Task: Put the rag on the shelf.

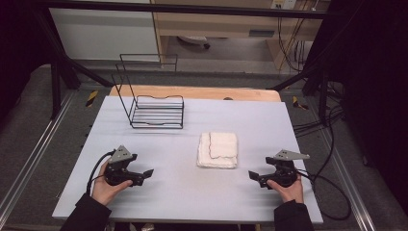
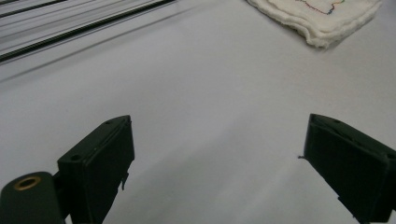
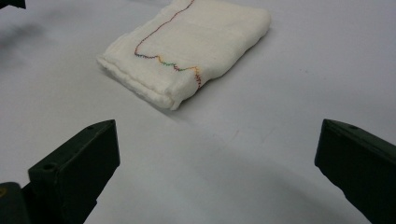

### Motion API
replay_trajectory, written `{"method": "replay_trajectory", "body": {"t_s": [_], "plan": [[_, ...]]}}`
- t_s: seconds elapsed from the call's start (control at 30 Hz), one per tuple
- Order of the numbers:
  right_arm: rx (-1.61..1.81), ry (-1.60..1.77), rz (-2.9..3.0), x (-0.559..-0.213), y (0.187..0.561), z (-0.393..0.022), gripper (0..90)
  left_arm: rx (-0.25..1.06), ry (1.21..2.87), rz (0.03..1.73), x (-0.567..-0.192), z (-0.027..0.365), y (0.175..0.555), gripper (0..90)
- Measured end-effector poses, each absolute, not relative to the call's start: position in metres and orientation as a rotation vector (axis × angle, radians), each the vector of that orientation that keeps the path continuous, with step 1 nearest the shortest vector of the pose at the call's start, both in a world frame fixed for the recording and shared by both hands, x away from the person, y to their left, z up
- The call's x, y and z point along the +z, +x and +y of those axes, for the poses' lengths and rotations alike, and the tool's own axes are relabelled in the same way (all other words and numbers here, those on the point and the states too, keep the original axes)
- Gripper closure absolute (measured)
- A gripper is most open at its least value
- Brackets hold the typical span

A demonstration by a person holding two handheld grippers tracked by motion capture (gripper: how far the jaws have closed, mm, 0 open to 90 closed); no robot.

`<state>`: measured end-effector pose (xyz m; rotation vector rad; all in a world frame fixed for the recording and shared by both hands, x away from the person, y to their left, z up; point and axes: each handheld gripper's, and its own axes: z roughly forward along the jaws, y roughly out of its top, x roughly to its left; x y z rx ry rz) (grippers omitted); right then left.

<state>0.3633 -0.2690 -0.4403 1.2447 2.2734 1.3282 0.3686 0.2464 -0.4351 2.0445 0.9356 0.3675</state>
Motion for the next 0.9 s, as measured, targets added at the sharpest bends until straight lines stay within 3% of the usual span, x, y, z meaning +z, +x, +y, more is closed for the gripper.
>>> {"method": "replay_trajectory", "body": {"t_s": [0.9], "plan": [[1.299,1.249,2.283,-0.443,0.364,-0.267,0.6,0.265,2.075,0.914,-0.425,0.144,0.392,14.1]]}}
